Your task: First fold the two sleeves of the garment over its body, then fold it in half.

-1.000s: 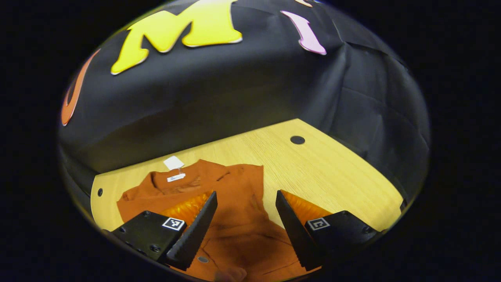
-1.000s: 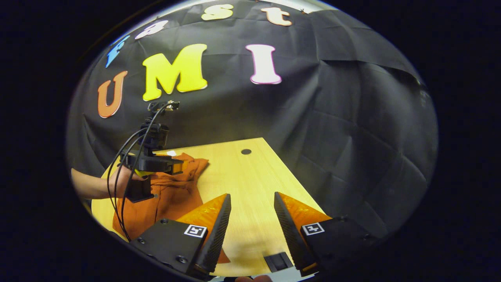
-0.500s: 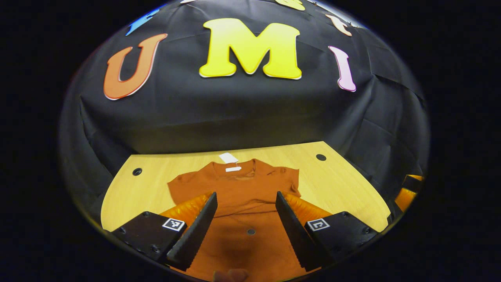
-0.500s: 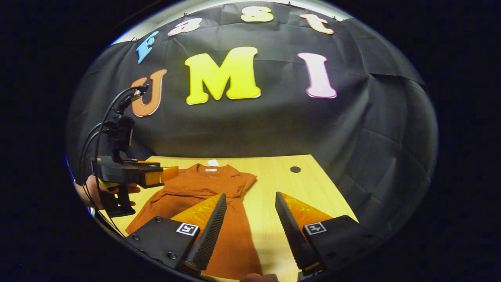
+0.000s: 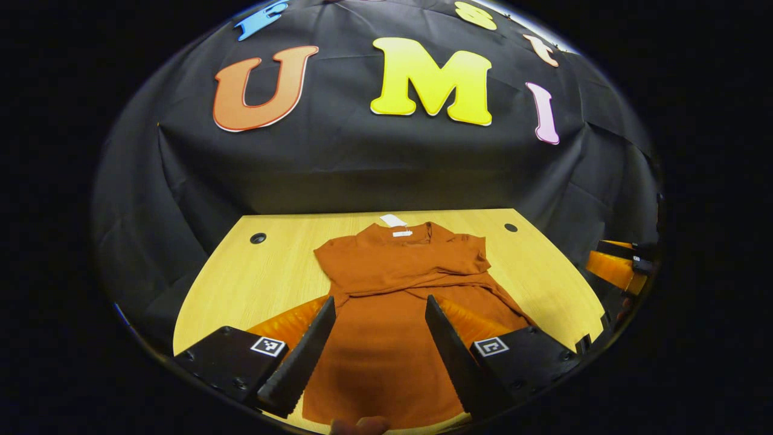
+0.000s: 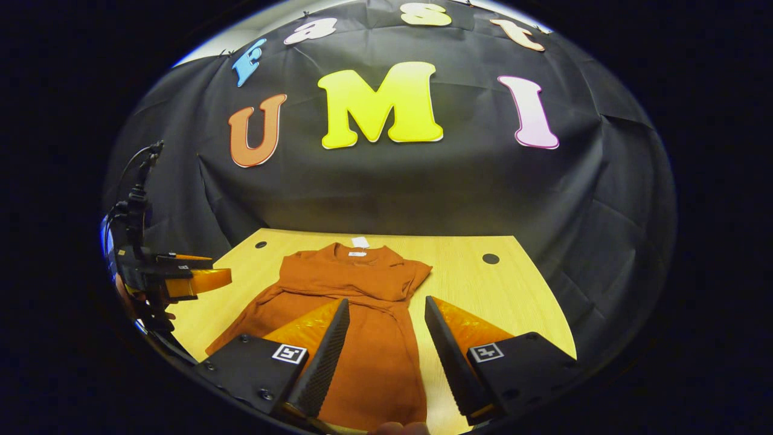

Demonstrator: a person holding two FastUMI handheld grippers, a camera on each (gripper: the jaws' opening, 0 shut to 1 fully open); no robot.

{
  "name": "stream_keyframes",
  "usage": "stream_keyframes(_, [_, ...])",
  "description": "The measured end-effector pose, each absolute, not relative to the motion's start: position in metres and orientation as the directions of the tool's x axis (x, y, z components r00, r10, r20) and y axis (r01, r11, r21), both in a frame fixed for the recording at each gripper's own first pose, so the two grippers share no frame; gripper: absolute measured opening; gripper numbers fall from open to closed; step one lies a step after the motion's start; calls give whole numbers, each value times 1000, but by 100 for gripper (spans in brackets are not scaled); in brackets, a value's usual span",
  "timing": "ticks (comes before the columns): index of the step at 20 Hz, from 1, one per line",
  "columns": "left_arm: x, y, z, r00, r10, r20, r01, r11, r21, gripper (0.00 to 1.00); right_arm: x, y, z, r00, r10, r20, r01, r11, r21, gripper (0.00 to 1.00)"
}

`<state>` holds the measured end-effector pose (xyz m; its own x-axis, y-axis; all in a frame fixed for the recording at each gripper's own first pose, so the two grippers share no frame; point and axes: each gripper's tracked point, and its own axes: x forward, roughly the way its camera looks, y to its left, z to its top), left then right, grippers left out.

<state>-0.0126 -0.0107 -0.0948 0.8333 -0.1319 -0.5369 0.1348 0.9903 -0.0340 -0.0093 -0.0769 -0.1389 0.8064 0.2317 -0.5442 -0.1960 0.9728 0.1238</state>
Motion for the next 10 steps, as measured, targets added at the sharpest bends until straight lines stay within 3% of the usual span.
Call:
stream_keyframes(5, [-46,30,-125,767,-143,-625,164,986,-24,97,-29,-83,-153,762,237,-603,-221,970,103,82])
stream_keyframes(10, [-92,58,-175,642,-147,-752,160,986,-56,98,-55,-96,-186,699,213,-682,-205,974,94,82])
